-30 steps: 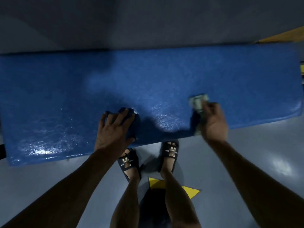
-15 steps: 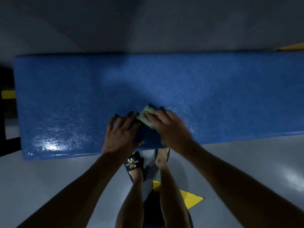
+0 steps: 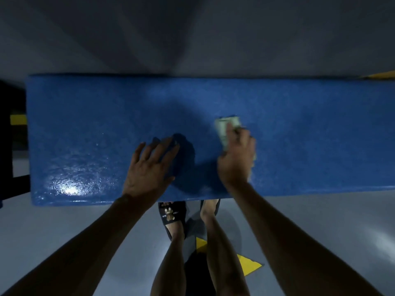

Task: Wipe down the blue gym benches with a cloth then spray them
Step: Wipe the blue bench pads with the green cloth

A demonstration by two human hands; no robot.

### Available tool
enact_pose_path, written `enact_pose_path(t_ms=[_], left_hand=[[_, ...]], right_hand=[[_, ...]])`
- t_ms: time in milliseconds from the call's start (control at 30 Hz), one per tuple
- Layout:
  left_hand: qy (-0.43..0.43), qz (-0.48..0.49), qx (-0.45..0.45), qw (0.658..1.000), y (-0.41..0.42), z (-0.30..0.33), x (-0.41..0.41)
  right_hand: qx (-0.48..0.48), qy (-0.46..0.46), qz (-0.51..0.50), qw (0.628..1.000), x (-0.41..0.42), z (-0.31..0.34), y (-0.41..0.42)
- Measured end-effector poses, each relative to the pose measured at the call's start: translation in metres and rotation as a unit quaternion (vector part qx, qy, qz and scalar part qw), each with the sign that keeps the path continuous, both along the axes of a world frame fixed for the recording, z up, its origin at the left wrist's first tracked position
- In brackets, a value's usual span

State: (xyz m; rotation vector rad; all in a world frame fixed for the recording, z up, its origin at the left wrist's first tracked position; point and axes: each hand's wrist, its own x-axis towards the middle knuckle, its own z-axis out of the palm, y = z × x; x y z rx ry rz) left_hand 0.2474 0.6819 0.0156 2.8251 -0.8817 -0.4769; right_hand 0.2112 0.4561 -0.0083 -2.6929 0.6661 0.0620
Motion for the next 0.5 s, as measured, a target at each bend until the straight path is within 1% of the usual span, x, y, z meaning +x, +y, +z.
enact_pose_path(t_ms=[67, 100, 167, 200, 233, 267, 367, 433, 500], left_hand=[[0.012, 0.018, 0.016, 1.0, -0.001, 0.0, 0.015], [0.022, 0.022, 0.026, 0.999, -0.002, 0.0, 0.021], [0.038, 0.021, 0.048, 0.998, -0.003, 0.0, 0.027], [0.042, 0.02, 0.055, 0.997, -0.005, 0.0, 0.028], [0.044, 0.021, 0.061, 0.997, -0.006, 0.0, 0.028], [0.046, 0.026, 0.064, 0.997, -0.006, 0.001, 0.027], [0.049, 0.039, 0.061, 0.996, -0.01, 0.001, 0.028], [0.049, 0.047, 0.059, 0.996, -0.011, -0.002, 0.028], [0.05, 0.049, 0.064, 0.995, -0.011, -0.005, 0.027]], right_hand=[[0.007, -0.006, 0.135, 0.991, 0.006, 0.006, 0.028], [0.002, -0.005, 0.21, 0.978, 0.006, 0.007, 0.029], [-0.015, 0.004, 0.33, 0.944, 0.009, 0.006, -0.003], [-0.029, 0.018, 0.352, 0.935, 0.009, 0.003, -0.029], [-0.046, 0.034, 0.34, 0.939, 0.007, 0.002, -0.06], [-0.065, 0.047, 0.302, 0.95, 0.004, 0.002, -0.092], [-0.096, 0.059, 0.105, 0.988, -0.013, 0.014, -0.167], [-0.099, 0.06, 0.005, 0.993, -0.015, 0.013, -0.171], [-0.078, 0.04, -0.051, 0.995, -0.005, 0.006, -0.141]])
